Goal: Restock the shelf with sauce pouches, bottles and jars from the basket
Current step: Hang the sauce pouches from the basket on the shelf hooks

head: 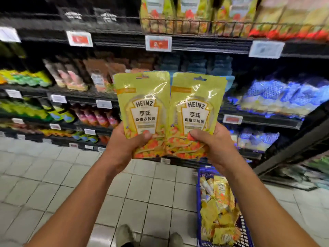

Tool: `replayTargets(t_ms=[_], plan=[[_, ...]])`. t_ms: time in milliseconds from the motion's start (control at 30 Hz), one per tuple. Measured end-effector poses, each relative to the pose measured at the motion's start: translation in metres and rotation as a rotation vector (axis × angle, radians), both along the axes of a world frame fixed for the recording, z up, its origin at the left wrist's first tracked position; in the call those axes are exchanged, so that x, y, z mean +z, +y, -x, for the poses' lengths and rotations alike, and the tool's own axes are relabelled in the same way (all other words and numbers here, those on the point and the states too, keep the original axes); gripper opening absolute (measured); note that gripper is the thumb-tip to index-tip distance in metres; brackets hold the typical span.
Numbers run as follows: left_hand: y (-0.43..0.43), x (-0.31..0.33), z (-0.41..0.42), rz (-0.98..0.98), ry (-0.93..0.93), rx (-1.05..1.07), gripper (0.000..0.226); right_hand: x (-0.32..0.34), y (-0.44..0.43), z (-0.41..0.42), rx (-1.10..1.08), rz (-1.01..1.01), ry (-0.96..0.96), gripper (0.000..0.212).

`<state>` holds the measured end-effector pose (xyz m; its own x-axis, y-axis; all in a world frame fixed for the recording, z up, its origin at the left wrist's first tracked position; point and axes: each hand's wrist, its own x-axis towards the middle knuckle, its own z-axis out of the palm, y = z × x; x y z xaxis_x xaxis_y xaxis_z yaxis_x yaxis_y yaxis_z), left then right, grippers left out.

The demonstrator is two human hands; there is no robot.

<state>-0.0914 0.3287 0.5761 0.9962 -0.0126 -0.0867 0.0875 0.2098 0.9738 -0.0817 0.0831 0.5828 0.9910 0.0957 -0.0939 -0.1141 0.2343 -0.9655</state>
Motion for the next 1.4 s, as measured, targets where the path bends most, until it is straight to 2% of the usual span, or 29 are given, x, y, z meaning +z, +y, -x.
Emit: replayTargets(t_ms=[100, 233, 400, 467, 600, 800, 900, 1000, 1033, 1233, 1400], plan=[[0.044, 0.026, 0.018, 0.006, -0.052, 0.105, 0.071, 0.028, 0.050, -0.005, 0.110, 0.019, -0.049, 0.030], [0.113, 0.052, 0.041, -0.006, -0.119, 0.226, 0.047, 0.060, 0.121, -0.010, 0.239, 0.008, -0.114, 0.028], [0.205, 0.084, 0.076, -0.035, -0.198, 0.318, 0.051, 0.089, 0.220, -0.009, 0.397, -0.025, -0.205, 0.030], [0.241, 0.097, 0.088, -0.047, -0.216, 0.364, 0.055, 0.099, 0.260, -0.008, 0.435, -0.025, -0.224, 0.035], [0.310, 0.119, 0.108, -0.049, -0.260, 0.447, 0.046, 0.119, 0.333, -0.006, 0.480, -0.030, -0.258, 0.050], [0.396, 0.151, 0.124, -0.106, -0.307, 0.512, 0.054, 0.148, 0.420, -0.010, 0.512, 0.035, -0.322, 0.066], [0.428, 0.163, 0.120, -0.119, -0.321, 0.518, 0.056, 0.161, 0.452, -0.010, 0.501, -0.008, -0.336, 0.058], [0.454, 0.171, 0.108, -0.127, -0.352, 0.511, 0.050, 0.175, 0.474, -0.017, 0.494, -0.048, -0.373, 0.027], [0.461, 0.173, 0.102, -0.121, -0.361, 0.500, 0.053, 0.179, 0.479, -0.022, 0.490, -0.059, -0.378, 0.024], [0.490, 0.193, 0.042, -0.130, -0.419, 0.438, 0.064, 0.210, 0.502, -0.067, 0.433, -0.047, -0.423, 0.019], [0.503, 0.223, -0.025, -0.141, -0.506, 0.384, 0.042, 0.241, 0.514, -0.122, 0.379, -0.045, -0.525, 0.028]])
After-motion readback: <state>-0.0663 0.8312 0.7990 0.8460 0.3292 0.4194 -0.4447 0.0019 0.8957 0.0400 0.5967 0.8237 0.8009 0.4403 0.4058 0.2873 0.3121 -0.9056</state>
